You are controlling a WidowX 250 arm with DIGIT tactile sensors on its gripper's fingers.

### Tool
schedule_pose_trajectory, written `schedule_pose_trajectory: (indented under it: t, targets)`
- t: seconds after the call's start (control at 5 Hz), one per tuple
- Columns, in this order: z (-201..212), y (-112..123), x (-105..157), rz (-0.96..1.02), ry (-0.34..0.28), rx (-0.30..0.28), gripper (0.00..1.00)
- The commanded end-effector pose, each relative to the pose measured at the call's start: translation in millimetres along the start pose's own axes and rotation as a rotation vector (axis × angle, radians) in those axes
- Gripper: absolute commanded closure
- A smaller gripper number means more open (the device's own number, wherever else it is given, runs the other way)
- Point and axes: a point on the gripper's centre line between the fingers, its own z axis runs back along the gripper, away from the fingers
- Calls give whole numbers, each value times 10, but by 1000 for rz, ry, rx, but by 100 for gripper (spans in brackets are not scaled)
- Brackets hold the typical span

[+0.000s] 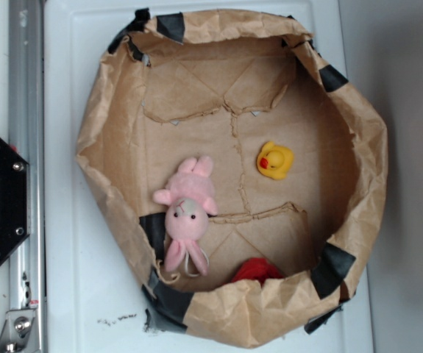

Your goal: Grab the yellow duck.

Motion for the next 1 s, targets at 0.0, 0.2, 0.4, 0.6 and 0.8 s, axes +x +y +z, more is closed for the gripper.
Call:
schedule_pose_trajectory:
  t: [0.0, 0.2, 0.4, 0.6, 0.8]
  targets:
    - [0, 0, 0, 0, 0, 0, 0]
    - [-63, 175, 429, 86, -20, 4, 0]
    - [-158, 267, 633, 127, -27, 34, 0]
    - [-222, 274, 828, 143, -50, 7, 0]
    - [-414, 376, 1073, 154, -44, -27, 0]
